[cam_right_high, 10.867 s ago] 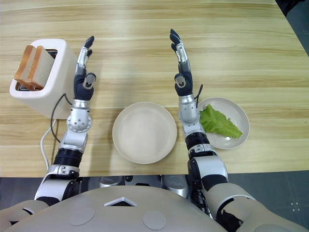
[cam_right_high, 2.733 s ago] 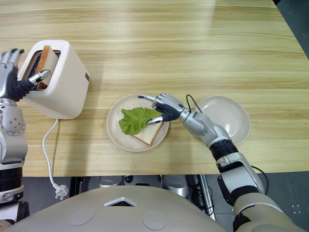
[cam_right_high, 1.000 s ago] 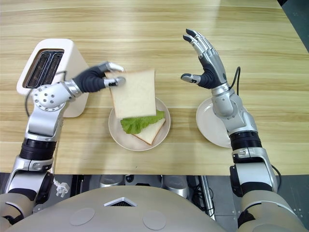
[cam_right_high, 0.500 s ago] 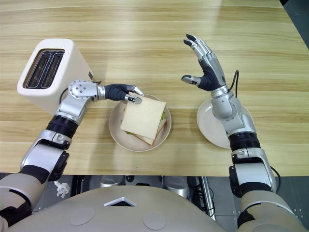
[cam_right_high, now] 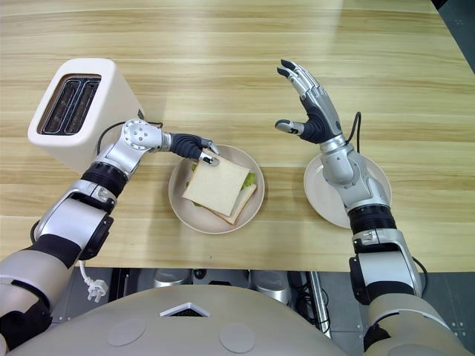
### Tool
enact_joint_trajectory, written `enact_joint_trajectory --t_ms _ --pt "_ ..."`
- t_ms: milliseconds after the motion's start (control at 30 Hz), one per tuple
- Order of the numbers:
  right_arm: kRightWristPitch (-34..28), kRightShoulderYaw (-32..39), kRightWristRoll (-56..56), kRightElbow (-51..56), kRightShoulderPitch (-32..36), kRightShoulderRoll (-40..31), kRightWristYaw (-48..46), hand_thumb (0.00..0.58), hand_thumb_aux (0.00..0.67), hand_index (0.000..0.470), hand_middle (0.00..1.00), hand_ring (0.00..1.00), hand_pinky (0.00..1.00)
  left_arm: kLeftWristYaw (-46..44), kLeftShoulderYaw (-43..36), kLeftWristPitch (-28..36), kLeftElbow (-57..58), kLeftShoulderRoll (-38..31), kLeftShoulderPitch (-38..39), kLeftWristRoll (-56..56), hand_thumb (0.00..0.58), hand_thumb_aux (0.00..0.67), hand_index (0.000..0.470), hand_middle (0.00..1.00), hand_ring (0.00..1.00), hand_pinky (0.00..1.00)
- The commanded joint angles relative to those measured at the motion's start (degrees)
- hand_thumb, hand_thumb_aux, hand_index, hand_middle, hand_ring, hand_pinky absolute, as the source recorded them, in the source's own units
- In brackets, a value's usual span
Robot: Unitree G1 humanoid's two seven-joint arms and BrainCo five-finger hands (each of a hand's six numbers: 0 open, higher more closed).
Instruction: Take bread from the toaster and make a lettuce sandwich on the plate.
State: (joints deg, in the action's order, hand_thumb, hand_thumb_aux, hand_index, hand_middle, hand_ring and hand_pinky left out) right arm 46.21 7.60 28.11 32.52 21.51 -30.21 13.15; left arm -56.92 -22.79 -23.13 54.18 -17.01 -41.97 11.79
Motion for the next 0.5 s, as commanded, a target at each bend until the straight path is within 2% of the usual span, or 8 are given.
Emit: enact_joint_trajectory --t_ms 33,233,333,367,400,433,467,500 --pt "-0.18 0.15 -0.3 -0.17 -0.61 0.34 -1.02 0.0 0.0 0.0 0.0 0.0 0.0 0.1 -0.79 -0.68 2.9 0.97 -0.74 1.52 0.58 0.67 0.46 1.0 1.0 1.0" --pt "0.46 1.05 0.78 -0.96 -0.87 0.06 -2.23 0.0 0.0 0.0 0.0 0.0 0.0 1.37 -0.69 -1.29 5.7 2.19 -1.69 3.01 0.58 0.67 0.46 1.0 1.0 1.0" --pt "4.3 2.43 0.55 -3.04 -1.94 -0.99 -4.37 0.0 0.0 0.0 0.0 0.0 0.0 3.34 -1.44 -1.98 6.65 2.53 -2.3 4.83 0.58 0.67 0.46 1.0 1.0 1.0" --pt "6.05 3.17 -0.06 -3.9 -2.47 -1.45 -5.89 0.0 0.0 0.0 0.0 0.0 0.0 4.48 -1.72 -2.3 6.93 2.58 -2.52 5.67 0.567 0.57 0.391 1.0 1.0 1.0" --pt "7.79 4.09 -0.75 -4.77 -3.06 -2.05 -7.69 0.0 0.0 0.0 0.0 0.0 0.0 5.14 -1.88 -2.55 7.22 2.66 -2.69 6.29 0.567 0.57 0.391 1.0 1.0 1.0" --pt "9.51 5.2 -1.92 -5.57 -3.66 -2.71 -9.72 0.0 0.0 0.0 0.0 0.0 0.0 5.7 -2.08 -2.75 7.46 2.7 -2.83 6.83 0.462 0.368 0.253 1.0 1.0 1.0" --pt "11.06 6.66 -4.39 -6.75 -4.49 -3.46 -12.47 0.0 0.0 0.0 0.0 0.0 0.0 6.56 -2.39 -3.0 7.66 2.7 -2.95 7.46 0.387 0.284 0.195 1.0 1.0 1.0" --pt "12.16 8.28 -7.49 -8.27 -5.39 -4.31 -15.51 0.0 0.0 0.0 0.0 0.0 0.0 7.11 -2.66 -3.17 7.82 2.72 -3.04 7.88 0.023 0.013 0.009 1.0 1.0 1.0"
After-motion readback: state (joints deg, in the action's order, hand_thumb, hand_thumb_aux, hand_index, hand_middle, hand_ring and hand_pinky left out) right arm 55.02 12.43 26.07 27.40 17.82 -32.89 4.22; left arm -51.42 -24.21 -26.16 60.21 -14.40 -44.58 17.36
